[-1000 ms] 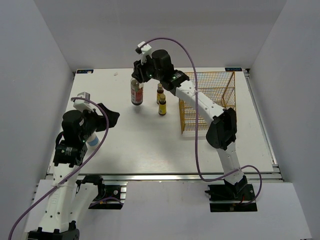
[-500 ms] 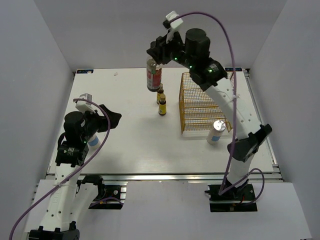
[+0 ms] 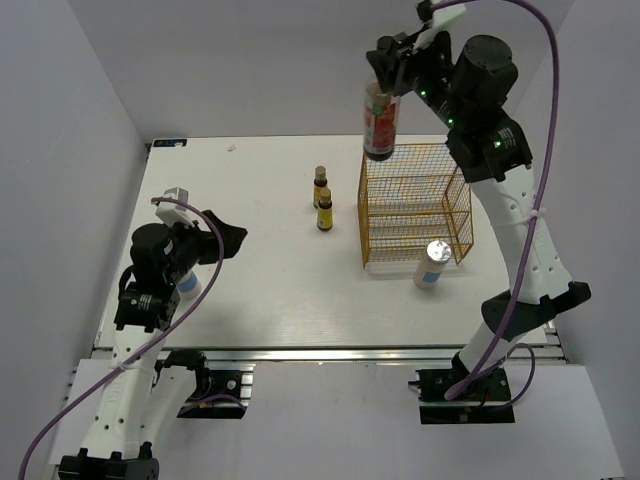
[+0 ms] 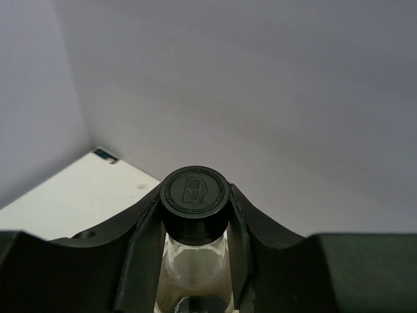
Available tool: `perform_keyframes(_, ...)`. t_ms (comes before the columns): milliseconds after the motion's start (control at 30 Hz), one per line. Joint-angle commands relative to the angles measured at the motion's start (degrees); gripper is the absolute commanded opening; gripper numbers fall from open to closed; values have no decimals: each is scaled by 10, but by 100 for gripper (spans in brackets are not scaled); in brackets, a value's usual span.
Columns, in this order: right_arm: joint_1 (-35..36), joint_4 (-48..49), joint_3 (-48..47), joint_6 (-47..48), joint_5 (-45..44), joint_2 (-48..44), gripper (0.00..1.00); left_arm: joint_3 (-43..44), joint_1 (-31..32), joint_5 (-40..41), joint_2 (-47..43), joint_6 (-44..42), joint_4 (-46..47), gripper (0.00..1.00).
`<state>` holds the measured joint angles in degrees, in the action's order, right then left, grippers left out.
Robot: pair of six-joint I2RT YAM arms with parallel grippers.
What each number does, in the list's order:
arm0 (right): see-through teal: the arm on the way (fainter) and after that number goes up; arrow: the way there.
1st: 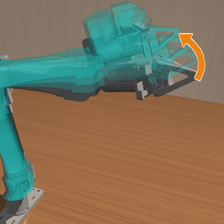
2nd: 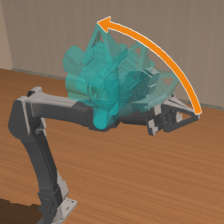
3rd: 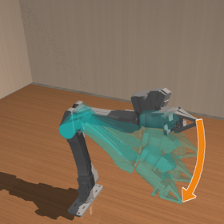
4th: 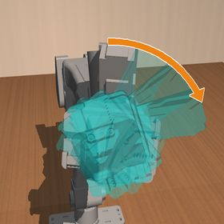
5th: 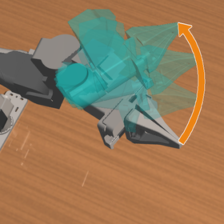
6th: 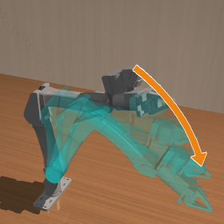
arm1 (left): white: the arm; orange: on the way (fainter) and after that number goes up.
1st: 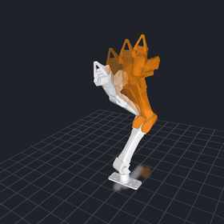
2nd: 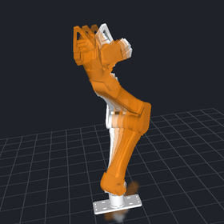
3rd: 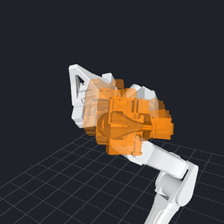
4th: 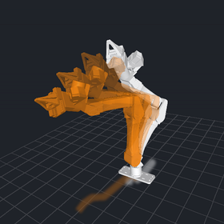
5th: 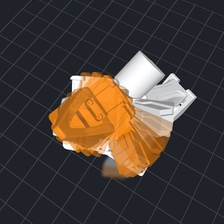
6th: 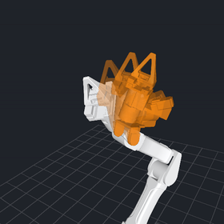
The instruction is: Organize the condiment bottles
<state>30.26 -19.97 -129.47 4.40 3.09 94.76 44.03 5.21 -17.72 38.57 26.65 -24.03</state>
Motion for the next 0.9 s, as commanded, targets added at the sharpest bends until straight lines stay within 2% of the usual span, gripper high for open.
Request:
perform_keyframes(0,-59,67,-3,13,-26,-27,0,-8,-2,-21,5,2,23,88)
perform_keyframes(267,-162,71,40,-1,-3,-27,0,-8,-2,-33,20,-2,38,88)
perform_keyframes(867,-260,96,100,-40,24,13,0,-20,-2,-28,2,4,29,88)
